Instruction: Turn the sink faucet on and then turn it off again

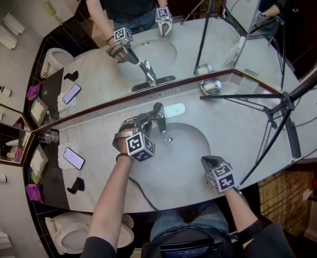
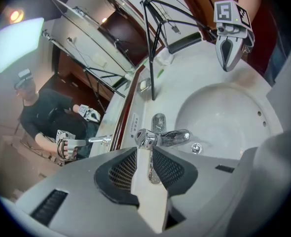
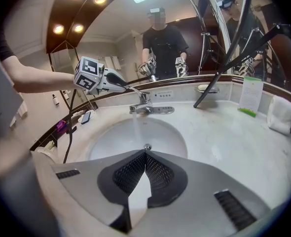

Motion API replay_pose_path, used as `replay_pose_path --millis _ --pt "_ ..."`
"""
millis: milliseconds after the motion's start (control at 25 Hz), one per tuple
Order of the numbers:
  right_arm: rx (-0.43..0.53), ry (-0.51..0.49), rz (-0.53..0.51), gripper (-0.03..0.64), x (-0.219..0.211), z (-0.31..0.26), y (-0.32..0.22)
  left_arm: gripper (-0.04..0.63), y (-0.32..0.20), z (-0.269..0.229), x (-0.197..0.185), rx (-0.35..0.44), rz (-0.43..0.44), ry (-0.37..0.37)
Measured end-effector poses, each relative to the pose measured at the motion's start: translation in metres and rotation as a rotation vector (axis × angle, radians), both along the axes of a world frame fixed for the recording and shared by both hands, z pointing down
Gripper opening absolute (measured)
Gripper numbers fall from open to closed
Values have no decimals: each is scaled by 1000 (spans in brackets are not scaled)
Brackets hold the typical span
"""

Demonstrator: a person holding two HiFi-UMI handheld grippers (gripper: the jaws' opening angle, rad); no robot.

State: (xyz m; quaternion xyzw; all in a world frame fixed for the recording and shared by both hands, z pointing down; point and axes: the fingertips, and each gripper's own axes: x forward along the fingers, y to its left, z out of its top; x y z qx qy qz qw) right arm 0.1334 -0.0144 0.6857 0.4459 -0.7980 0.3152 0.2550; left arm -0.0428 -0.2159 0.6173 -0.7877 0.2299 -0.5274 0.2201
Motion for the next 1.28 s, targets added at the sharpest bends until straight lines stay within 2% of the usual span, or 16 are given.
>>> replay_pose_path --millis 80,400,560,800,880,1040,1280 --pt "14 3 -13 21 -2 -8 -2 98 12 -10 -9 -8 -48 48" --pt "86 11 -58 21 -9 -44 -18 3 77 -47 -44 -7 -272 266" --pt "119 24 -69 21 -7 -61 -28 3 103 -61 -61 -48 -426 458" --pt "157 49 -71 21 1 -85 -38 3 137 -71 -81 -174 -632 795" --pt "168 59 -71 21 3 -89 -39 3 147 -65 -94 -193 -688 872" --pt "175 66 -65 21 2 -94 -36 3 168 -63 -112 -215 -740 953" --pt "179 68 -57 21 2 -95 -30 3 194 -59 -124 -229 -771 1000"
